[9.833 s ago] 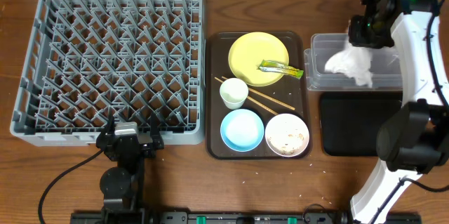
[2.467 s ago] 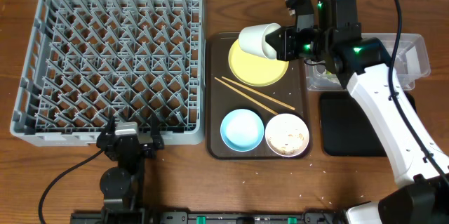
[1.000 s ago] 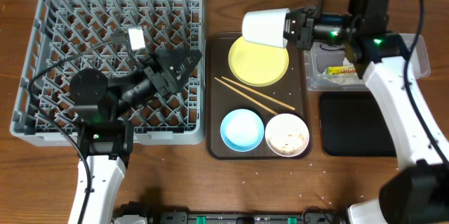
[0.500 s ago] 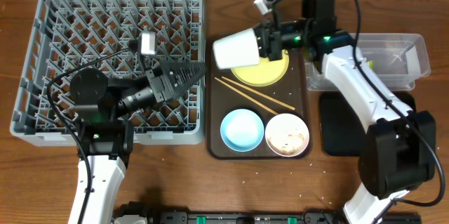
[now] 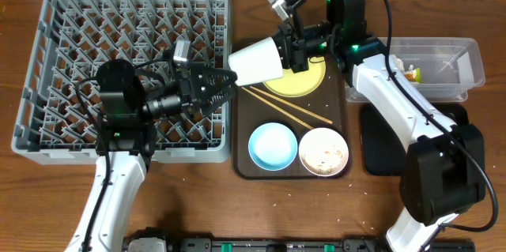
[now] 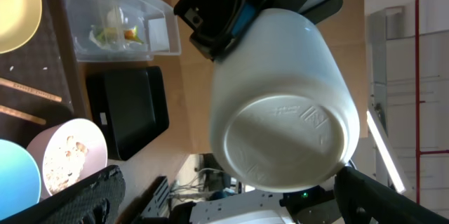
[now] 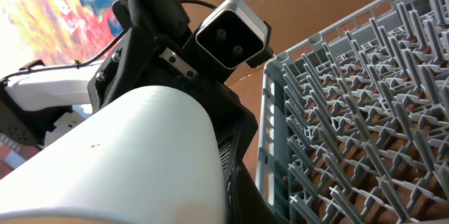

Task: Sort waste into correct bins and load items into the dishwasher
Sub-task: 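Lift the cup and bring it left toward the left gripper, then grasp the cup with the left gripper and release the right gripper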

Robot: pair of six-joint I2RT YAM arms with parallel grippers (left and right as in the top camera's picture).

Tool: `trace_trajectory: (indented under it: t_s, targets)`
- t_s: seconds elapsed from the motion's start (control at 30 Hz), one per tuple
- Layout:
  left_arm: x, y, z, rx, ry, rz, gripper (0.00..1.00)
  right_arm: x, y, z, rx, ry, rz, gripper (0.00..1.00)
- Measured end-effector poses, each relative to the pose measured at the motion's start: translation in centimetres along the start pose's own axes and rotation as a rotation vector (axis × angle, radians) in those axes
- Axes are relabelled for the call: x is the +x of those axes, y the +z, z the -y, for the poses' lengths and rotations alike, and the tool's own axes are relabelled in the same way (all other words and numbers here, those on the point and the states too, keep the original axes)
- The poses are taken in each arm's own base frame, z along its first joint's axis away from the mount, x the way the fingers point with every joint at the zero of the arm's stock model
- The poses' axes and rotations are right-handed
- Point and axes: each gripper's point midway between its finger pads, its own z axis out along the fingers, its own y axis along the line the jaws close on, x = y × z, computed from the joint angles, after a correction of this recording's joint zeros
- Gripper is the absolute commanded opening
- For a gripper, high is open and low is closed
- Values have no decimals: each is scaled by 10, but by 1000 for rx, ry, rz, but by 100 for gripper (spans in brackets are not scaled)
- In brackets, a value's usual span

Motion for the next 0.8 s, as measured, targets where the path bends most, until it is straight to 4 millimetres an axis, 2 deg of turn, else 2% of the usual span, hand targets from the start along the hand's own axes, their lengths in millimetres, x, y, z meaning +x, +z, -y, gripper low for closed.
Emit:
trace_trajectory:
  t_s: [0.13, 0.43, 0.6, 0.8]
  targets:
    - [-2, 1, 2, 12, -1, -8, 96, 2, 7, 0, -3, 3, -7, 1]
    - [-5, 1, 10, 32, 3, -4, 96, 23, 40, -2, -79, 48, -67, 1]
    - [-5, 1, 10, 32, -11, -5, 94, 24, 42, 0, -77, 68, -70, 1]
    - [-6, 1, 10, 31, -11, -1, 94, 23, 43, 12, -11, 107, -52, 1]
